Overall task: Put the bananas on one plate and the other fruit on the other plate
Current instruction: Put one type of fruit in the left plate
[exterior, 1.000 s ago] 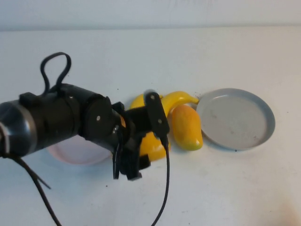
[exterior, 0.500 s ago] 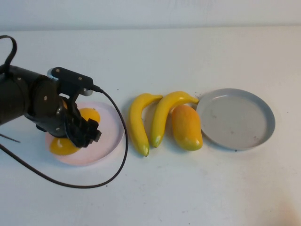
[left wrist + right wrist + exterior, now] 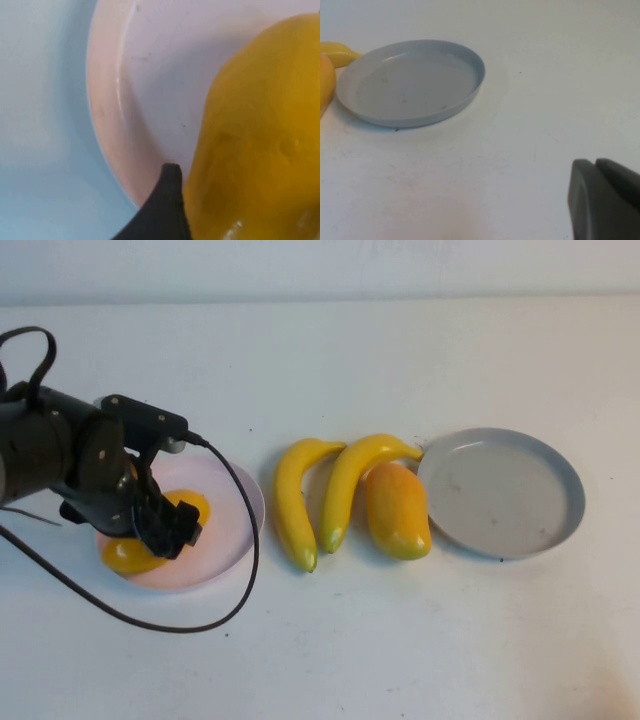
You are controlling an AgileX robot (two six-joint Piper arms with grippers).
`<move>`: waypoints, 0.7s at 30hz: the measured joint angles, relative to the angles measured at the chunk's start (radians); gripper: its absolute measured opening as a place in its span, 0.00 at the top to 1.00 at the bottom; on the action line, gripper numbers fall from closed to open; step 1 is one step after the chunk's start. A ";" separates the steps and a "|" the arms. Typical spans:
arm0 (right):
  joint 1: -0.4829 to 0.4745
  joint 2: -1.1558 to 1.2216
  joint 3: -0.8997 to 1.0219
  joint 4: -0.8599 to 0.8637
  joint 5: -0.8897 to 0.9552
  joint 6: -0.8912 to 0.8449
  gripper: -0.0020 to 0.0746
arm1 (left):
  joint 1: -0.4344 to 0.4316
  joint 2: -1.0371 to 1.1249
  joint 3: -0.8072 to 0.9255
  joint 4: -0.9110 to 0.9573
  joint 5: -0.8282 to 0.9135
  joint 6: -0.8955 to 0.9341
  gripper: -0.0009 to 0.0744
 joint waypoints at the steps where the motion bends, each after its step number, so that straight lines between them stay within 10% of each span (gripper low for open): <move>1: 0.000 0.000 0.000 0.000 0.000 0.000 1.00 | 0.000 0.000 -0.009 0.006 0.010 -0.014 0.10; 11: 0.000 0.000 0.000 0.000 0.000 0.000 1.00 | -0.046 0.000 -0.298 -0.105 0.235 -0.039 0.10; 21: 0.000 0.000 0.000 0.000 0.000 0.000 1.00 | -0.301 0.106 -0.405 -0.200 0.093 -0.090 0.10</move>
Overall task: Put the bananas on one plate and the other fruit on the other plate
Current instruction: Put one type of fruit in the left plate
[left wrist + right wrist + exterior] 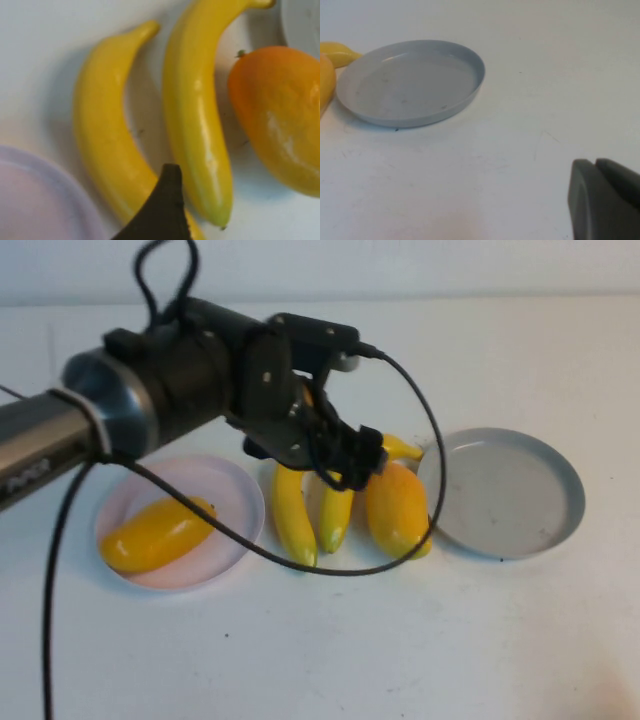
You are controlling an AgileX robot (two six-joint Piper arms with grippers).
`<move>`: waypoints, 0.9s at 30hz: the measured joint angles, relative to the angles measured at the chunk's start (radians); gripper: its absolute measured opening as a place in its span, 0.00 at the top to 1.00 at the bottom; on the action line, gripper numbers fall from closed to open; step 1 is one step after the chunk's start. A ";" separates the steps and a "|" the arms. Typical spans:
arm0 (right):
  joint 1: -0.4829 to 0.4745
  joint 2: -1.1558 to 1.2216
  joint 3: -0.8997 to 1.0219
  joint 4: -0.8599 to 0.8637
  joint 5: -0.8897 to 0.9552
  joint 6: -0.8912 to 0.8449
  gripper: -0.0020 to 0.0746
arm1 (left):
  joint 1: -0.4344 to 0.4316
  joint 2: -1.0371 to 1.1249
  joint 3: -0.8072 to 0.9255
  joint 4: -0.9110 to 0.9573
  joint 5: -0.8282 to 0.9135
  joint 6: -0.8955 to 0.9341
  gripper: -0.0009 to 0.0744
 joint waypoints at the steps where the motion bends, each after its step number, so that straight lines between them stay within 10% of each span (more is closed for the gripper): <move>1: 0.000 0.000 0.000 0.000 0.000 0.000 1.00 | -0.017 0.027 -0.012 0.000 -0.006 -0.011 0.10; 27: 0.000 0.000 0.000 0.001 0.000 0.000 1.00 | -0.082 0.354 -0.273 -0.037 0.034 -0.042 0.10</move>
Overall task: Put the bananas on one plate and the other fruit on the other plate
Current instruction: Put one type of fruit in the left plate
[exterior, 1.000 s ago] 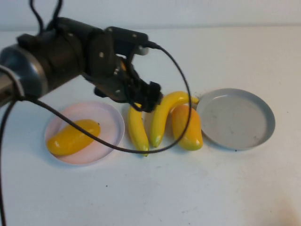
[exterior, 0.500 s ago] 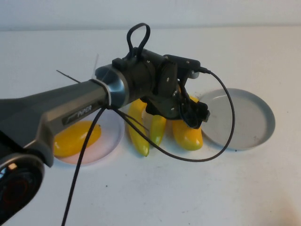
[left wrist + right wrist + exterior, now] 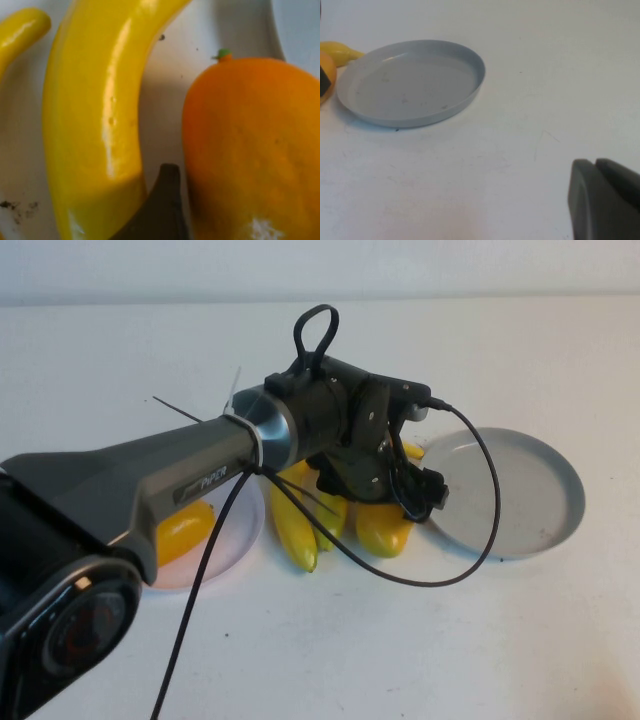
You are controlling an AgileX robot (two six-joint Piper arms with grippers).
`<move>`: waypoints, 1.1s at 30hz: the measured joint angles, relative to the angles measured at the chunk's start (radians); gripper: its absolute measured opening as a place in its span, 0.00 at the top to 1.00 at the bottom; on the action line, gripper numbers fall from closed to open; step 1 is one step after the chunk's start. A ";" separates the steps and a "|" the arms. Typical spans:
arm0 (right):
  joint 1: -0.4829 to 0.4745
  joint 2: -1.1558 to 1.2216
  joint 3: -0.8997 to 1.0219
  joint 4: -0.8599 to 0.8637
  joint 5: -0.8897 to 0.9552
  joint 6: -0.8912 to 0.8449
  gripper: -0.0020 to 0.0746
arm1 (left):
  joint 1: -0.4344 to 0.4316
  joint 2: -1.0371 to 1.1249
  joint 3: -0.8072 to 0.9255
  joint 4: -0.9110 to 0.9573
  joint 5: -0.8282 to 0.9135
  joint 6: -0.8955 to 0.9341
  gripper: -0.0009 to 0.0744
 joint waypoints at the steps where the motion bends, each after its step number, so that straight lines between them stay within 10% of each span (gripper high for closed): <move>1: 0.000 0.000 0.000 0.000 0.000 0.000 1.00 | 0.000 0.005 0.000 -0.002 0.002 0.000 0.10; 33: 0.000 0.000 0.000 0.000 0.000 0.000 1.00 | -0.001 -0.091 -0.303 0.088 0.463 0.128 0.25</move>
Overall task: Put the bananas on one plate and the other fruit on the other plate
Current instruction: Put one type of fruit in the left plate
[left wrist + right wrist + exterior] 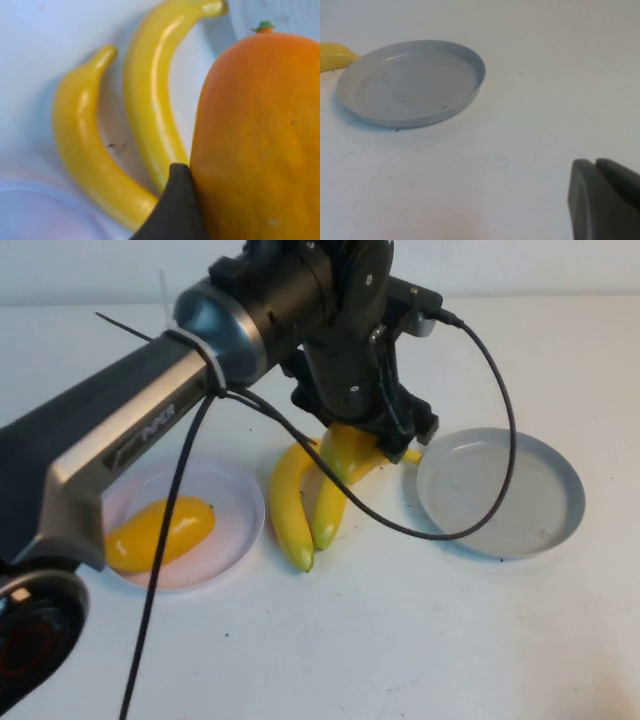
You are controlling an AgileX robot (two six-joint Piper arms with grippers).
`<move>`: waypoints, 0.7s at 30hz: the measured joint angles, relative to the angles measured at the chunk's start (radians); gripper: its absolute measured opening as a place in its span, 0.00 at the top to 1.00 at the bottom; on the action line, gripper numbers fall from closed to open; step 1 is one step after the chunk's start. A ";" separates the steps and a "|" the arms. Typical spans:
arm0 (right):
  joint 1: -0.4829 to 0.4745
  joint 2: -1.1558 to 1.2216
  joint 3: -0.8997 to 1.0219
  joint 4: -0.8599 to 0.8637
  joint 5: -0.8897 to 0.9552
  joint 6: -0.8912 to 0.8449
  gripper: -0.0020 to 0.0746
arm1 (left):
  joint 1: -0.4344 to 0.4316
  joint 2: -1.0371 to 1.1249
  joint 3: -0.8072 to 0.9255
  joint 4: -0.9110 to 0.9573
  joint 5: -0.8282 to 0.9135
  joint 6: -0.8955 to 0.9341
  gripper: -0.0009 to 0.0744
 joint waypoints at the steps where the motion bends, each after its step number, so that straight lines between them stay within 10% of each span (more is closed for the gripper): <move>1: 0.000 0.000 0.000 0.000 0.000 0.000 1.00 | 0.000 -0.015 0.015 0.017 0.001 0.000 0.25; 21: 0.000 0.000 0.000 0.006 0.000 0.000 1.00 | 0.146 -0.159 0.475 0.111 -0.006 0.000 0.25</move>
